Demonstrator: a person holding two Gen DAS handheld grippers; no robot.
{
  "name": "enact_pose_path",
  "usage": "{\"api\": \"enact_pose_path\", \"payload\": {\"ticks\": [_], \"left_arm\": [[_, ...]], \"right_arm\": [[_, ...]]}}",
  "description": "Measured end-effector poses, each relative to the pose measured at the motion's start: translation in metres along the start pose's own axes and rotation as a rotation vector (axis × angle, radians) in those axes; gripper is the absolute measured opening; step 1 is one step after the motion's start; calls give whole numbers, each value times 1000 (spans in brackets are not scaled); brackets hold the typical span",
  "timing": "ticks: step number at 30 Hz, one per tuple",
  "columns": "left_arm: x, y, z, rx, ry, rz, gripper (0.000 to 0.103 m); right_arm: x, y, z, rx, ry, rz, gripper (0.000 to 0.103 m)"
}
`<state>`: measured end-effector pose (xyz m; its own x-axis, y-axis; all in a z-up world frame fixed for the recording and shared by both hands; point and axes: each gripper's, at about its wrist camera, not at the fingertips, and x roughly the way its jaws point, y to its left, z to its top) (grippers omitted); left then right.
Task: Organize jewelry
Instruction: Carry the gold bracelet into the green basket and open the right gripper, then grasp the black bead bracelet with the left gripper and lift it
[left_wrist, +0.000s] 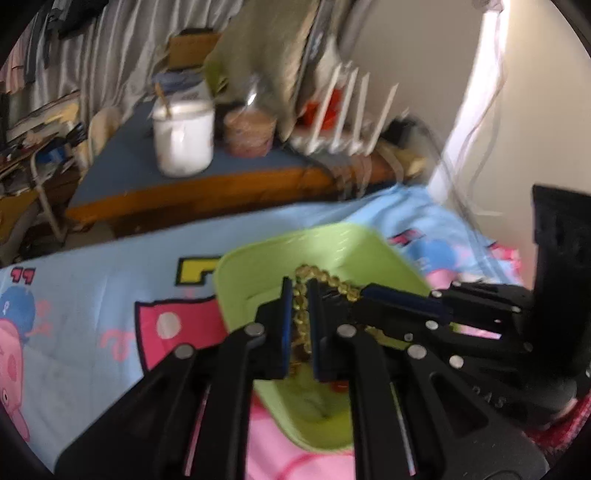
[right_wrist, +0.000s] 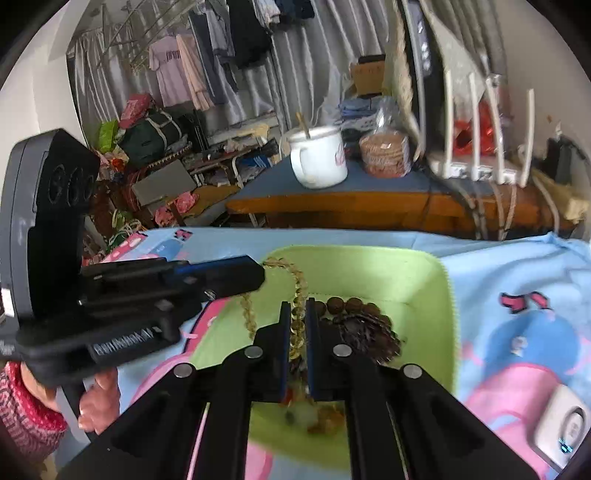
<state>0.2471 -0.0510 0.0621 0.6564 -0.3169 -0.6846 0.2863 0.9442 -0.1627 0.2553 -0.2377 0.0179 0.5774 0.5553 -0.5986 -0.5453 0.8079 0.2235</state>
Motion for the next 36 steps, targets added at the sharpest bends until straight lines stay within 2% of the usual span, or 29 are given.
{"api": "enact_pose_path", "payload": {"ticks": [1,3,7,10,14,17,23,28,36], "left_arm": [[10,4,-1,-10,43,12,18],[12,10,-4,-40,66,1,18],[-27,12,-10,-65,-23,-52,18],[-56,10,-21,-89,-68,-77,18],[-93,-10,-56,-66,-140,3,18],[-109,-28,-87,-37,-167,67,18],[-132,-53,-138,-24,-188,144,18],[-153,-60,-162,-45,-218,195,18],[-174,-55,-177,-56,-241,254,18]], "right_arm": [[4,-1,0,10,9,-14,0],[-3,-6,-1,58,-26,7,0],[-37,2,-7,74,-110,35,0],[-66,17,-24,79,-143,55,0],[-97,43,-63,75,-173,-23,0],[-115,57,-96,105,-192,-60,0],[-147,80,-152,204,-239,-121,0],[-154,92,-172,222,-208,-128,0],[-164,112,-180,208,-225,-128,0]]}}
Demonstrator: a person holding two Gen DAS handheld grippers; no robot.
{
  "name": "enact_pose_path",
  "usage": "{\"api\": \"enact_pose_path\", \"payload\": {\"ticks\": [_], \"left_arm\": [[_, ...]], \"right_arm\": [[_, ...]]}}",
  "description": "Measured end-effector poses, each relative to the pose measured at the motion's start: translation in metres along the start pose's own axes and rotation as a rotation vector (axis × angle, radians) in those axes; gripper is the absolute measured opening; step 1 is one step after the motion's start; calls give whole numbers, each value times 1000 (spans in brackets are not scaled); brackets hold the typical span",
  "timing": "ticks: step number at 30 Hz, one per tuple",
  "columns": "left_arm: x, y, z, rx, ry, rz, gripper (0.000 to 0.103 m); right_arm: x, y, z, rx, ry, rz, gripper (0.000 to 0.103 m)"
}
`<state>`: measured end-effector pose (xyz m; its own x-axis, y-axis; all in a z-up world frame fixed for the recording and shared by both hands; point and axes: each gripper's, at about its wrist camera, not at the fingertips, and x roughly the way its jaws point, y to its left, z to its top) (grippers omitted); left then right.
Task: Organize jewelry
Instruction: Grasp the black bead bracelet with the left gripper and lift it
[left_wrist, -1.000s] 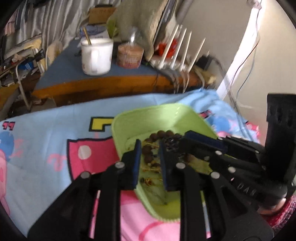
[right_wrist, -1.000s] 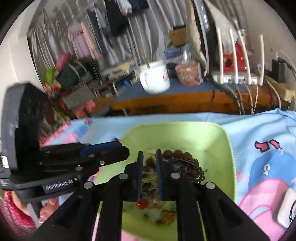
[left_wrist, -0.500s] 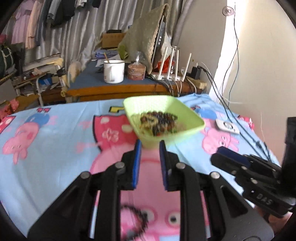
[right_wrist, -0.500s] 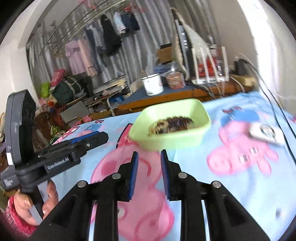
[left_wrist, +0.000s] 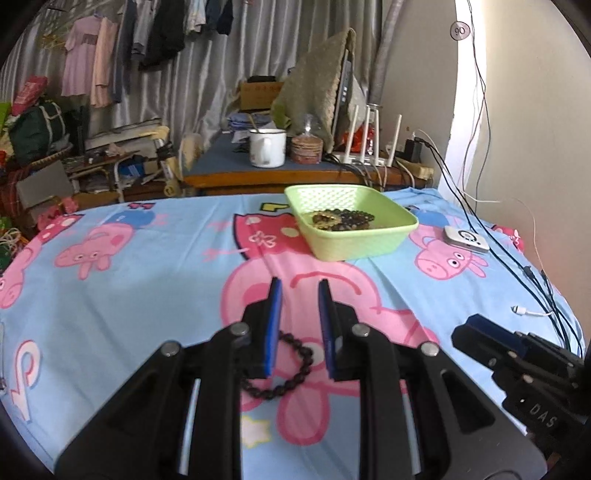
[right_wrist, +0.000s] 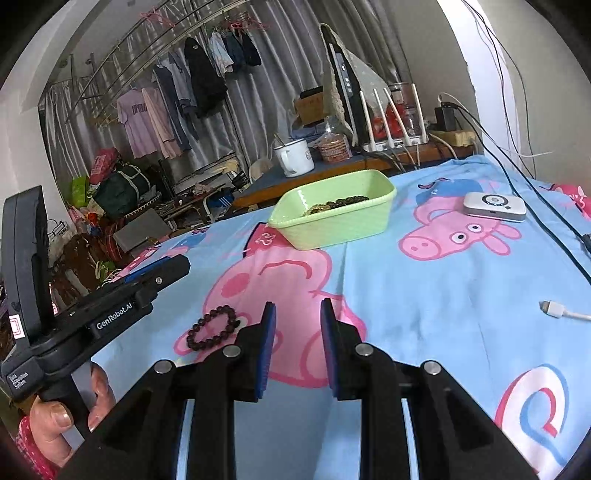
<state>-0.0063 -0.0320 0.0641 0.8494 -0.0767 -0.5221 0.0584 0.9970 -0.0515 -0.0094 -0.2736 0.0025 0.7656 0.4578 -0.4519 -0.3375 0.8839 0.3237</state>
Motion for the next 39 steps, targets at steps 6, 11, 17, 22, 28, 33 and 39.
{"api": "enact_pose_path", "payload": {"ticks": [6,11,17,22,28,33,39], "left_arm": [[-9,10,-4,7,-23,40,18],[-7,16,-7,1,-21,48,18],[0,31,-8,-18,-9,52,18],[9,68,-13,-75,40,42,18],[21,87,-25,-131,134,-39,18],[32,66,-29,-61,187,-83,18],[51,61,-36,-48,283,-69,19]], "right_arm": [[-2,7,0,-3,-21,-4,0],[2,9,0,-5,-17,-15,0],[16,15,-1,-16,29,-7,0],[40,28,-2,-71,109,18,0],[75,42,0,-134,212,58,0],[100,55,8,-211,269,71,0],[126,66,11,-314,359,98,0]]}}
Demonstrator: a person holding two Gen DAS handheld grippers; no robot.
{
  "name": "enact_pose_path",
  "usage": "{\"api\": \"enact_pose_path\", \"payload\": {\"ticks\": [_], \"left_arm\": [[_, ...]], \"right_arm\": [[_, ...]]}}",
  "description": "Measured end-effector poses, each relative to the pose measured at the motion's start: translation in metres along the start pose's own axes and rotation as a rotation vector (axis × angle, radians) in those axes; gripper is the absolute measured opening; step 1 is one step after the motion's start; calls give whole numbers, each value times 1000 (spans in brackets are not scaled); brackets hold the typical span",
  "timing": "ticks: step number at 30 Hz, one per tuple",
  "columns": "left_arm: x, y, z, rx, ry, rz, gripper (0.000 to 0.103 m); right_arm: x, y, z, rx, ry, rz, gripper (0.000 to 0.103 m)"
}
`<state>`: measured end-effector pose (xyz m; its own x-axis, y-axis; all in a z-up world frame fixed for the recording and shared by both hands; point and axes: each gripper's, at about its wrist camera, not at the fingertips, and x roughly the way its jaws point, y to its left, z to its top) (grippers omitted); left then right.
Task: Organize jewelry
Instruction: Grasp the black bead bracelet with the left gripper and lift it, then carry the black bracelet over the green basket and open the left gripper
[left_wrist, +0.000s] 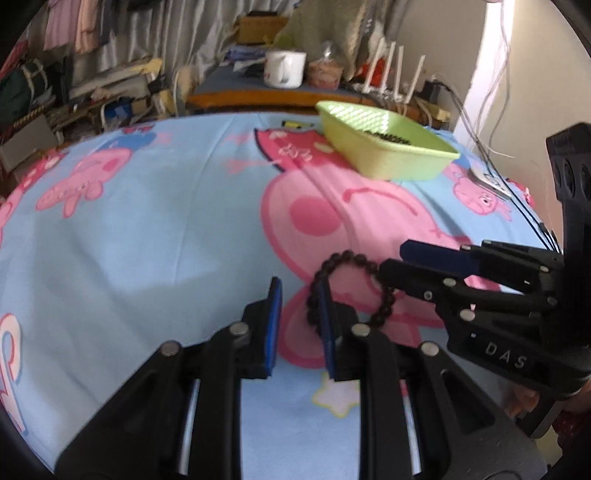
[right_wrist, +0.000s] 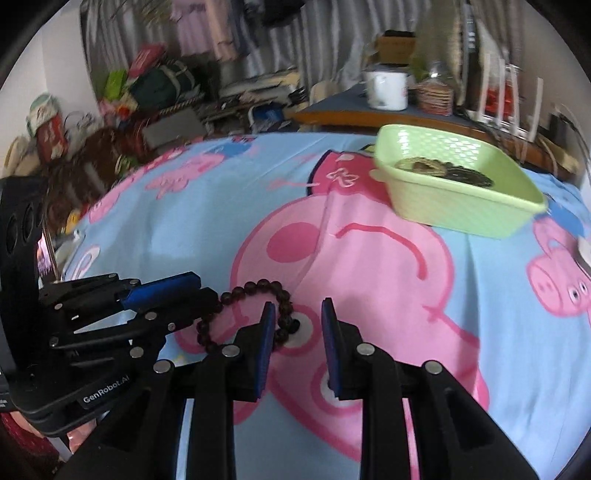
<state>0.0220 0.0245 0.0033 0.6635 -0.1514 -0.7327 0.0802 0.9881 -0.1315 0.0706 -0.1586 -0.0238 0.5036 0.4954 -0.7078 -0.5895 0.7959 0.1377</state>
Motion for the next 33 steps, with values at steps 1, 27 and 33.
{"api": "enact_pose_path", "payload": {"ticks": [1,27,33], "left_arm": [[2,2,1,-9,8,-17,19],[33,-131,40,261,32,-227,8],[26,-135,105,261,-75,-212,8]], "right_arm": [[3,2,0,-13,14,9,0],[-96,-107,-39,195,-187,-20,0],[-108,-126,20,143,-307,-31,0]]}}
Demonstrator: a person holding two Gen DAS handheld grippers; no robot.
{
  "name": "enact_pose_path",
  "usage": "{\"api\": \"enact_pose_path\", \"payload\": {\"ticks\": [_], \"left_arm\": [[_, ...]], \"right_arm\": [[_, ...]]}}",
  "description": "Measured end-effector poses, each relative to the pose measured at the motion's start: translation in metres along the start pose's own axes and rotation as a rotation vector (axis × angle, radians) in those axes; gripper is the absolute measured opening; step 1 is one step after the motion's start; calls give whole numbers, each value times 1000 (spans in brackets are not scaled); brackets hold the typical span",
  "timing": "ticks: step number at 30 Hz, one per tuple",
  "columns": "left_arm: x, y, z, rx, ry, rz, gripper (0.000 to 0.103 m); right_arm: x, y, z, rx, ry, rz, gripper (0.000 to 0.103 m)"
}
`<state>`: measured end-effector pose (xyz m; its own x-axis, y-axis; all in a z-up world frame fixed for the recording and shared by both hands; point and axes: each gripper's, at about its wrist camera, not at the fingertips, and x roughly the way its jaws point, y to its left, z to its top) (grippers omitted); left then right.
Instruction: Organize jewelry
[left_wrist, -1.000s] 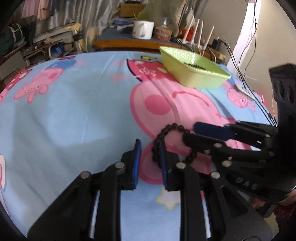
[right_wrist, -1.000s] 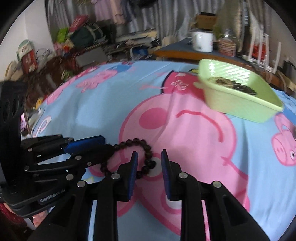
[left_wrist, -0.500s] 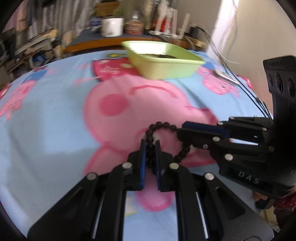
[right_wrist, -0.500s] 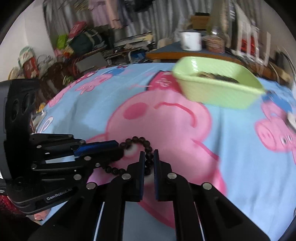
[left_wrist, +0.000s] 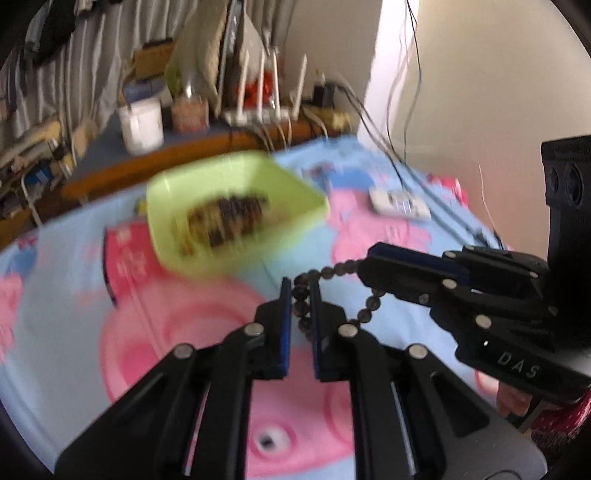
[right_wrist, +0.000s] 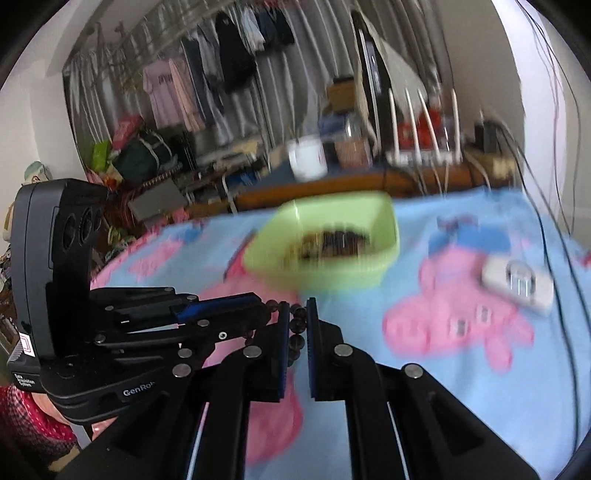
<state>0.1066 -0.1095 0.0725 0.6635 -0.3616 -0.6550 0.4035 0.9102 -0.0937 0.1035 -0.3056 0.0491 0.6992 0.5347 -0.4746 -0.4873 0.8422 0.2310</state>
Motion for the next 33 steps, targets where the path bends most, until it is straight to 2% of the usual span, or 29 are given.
{"api": "enact_pose_path", "payload": {"ticks": [5,7,9,10,11,12,13,15,17,18,20,23,25,29,33], "left_arm": [[7,21,49,-27,-72,31,8],[16,32,63,-52,-103,27,8],[25,37,68,-36,-177,47,10],[30,37,69,-23,-190,71,17],[38,38,69,-15,-182,113,37],[44,41,67,-23,-164,161,40],[42,43,65,-32,-164,166,40],[25,47,53,-54,-204,167,40],[8,46,39,-46,-222,191,40],[2,46,33,-46,-228,193,40],[-17,42,14,-57,-244,194,41],[-37,36,-14,-88,-246,203,49],[-49,31,-33,-119,-237,193,50],[-56,19,-58,-139,-166,191,50],[-70,13,-78,-158,-135,199,50]], "right_arm": [[34,-17,47,-22,-40,-30,0],[54,-29,56,-3,-28,-38,0],[75,-41,55,22,-30,-73,0],[84,-48,53,35,-37,-110,0],[88,-52,50,45,-32,-139,0],[85,-52,47,60,-36,-144,0],[80,-53,45,82,-56,-130,0],[59,-46,36,88,-114,-122,0],[38,-35,23,74,-139,-135,10],[27,-30,14,82,-139,-141,13],[10,-23,-4,119,-143,-162,25],[-13,-10,-34,183,-152,-261,42],[-19,-1,-51,205,-111,-230,42],[-21,15,-72,218,-48,-233,42],[-25,33,-83,200,-23,-228,42]]}}
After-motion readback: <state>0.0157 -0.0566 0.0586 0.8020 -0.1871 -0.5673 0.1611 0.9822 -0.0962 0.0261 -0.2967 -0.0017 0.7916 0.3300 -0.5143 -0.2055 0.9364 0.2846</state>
